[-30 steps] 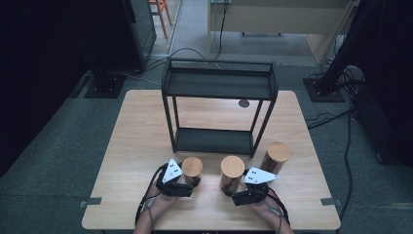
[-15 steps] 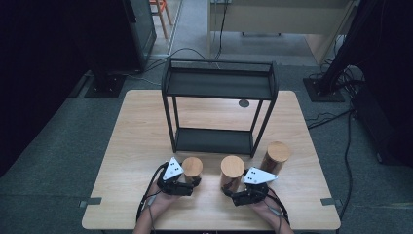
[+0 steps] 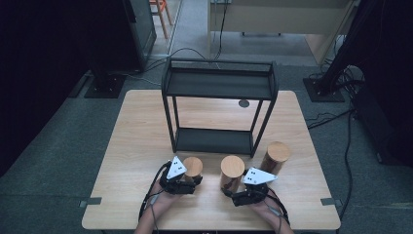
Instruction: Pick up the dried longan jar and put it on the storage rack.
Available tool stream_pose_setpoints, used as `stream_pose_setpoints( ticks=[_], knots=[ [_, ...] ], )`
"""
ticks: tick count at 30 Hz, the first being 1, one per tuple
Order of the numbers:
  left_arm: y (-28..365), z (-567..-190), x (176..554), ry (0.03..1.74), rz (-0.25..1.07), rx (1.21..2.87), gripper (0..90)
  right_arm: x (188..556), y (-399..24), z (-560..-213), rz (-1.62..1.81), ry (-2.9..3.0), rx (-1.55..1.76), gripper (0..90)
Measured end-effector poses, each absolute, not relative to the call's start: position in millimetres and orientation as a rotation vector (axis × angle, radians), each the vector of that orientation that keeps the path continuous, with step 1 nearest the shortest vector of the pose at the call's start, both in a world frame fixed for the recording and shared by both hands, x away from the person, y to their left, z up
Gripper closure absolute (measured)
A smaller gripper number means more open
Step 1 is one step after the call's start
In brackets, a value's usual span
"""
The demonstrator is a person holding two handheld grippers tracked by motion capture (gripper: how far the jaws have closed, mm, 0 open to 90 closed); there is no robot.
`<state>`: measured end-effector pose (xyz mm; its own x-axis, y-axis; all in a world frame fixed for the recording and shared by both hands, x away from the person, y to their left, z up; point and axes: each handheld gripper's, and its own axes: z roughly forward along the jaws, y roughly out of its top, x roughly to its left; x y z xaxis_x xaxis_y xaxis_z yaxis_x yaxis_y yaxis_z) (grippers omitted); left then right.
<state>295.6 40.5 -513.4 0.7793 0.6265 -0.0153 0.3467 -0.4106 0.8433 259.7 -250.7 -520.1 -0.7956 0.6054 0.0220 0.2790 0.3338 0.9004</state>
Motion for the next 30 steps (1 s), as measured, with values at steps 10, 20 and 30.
stream_pose_setpoints(
  ticks=[10, 20, 30],
  knots=[
    [35, -509, 297, 0.755, 0.401, 2.062, 26.3, 260, -251, -520, 1.452, 2.289, 0.786, 13.3],
    [35, -501, 303, 0.775, 0.407, 2.034, 26.4, 260, -252, -520, 1.473, 2.295, 0.792, 13.2],
    [34, -495, 312, 0.811, 0.43, 2.019, 26.3, 260, -252, -520, 1.471, 2.296, 0.79, 13.2]
  ],
)
